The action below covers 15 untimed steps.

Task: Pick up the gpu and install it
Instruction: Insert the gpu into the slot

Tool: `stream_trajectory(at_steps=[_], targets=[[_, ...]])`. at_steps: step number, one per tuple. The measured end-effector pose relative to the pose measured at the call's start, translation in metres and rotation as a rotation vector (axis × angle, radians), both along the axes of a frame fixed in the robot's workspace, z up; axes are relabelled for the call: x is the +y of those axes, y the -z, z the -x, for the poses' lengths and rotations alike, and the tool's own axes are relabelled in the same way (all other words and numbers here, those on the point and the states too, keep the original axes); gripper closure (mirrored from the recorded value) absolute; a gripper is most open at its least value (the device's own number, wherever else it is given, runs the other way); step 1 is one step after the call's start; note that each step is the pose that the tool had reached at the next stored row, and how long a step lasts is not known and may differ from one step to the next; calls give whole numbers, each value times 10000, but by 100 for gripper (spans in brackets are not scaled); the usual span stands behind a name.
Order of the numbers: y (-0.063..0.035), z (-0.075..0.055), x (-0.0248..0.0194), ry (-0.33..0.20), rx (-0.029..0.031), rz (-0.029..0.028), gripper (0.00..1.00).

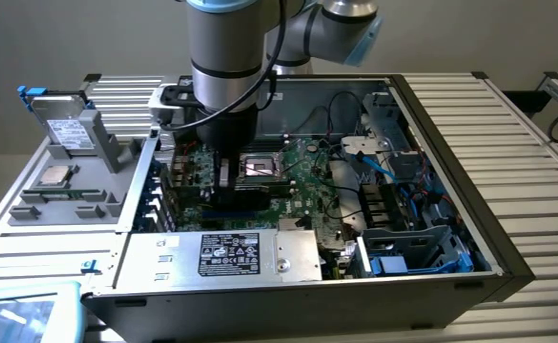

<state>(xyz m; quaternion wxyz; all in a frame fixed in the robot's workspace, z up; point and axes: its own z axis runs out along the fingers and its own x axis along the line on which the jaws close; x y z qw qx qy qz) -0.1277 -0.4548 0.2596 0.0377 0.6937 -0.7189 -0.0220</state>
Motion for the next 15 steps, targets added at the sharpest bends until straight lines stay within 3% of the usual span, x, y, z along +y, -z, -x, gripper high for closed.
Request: stream_trajectory(at_steps=[15], targets=[[23, 3, 32, 0, 1, 0, 72]])
